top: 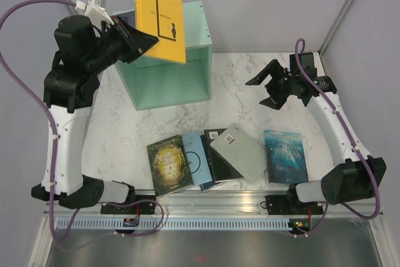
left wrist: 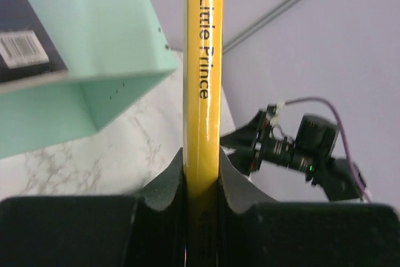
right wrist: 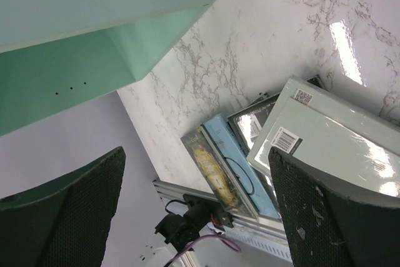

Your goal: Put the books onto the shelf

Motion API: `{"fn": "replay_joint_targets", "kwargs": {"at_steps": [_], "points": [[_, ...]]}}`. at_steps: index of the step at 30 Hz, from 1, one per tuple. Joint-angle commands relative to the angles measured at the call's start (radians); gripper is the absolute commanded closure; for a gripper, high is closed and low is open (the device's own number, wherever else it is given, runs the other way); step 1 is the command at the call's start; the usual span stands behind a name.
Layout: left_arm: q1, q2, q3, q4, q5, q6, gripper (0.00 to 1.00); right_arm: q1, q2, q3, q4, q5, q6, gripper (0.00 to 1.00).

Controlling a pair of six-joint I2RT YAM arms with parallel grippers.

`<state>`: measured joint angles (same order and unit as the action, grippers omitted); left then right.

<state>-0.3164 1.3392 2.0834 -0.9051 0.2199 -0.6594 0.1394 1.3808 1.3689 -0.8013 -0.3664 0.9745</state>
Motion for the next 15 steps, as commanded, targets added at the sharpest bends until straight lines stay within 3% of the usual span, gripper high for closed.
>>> {"fn": "replay_joint_targets", "kwargs": {"at_steps": [1,4,7,11,15], "points": [[0.147,0.073,0.015,0.347,0.251,-0.213,0.98,0.002,-0.029,0.002,0.004,-0.031,-0.017,0.02],[0.252,0.098,-0.015,0.486,0.251,-0.351,0.98,0.002,-0.038,-0.013,0.005,-0.039,-0.017,0.02],[0.345,0.087,-0.146,0.667,0.254,-0.517,0.98,0.002,-0.043,-0.031,0.005,-0.054,-0.011,0.02],[0.392,0.162,-0.099,0.638,0.292,-0.534,0.98,0.002,-0.054,-0.034,0.005,-0.062,-0.008,0.02],[0.421,0.160,-0.189,0.621,0.277,-0.520,0.98,0.000,-0.060,-0.042,0.007,-0.065,-0.014,0.02]]}}
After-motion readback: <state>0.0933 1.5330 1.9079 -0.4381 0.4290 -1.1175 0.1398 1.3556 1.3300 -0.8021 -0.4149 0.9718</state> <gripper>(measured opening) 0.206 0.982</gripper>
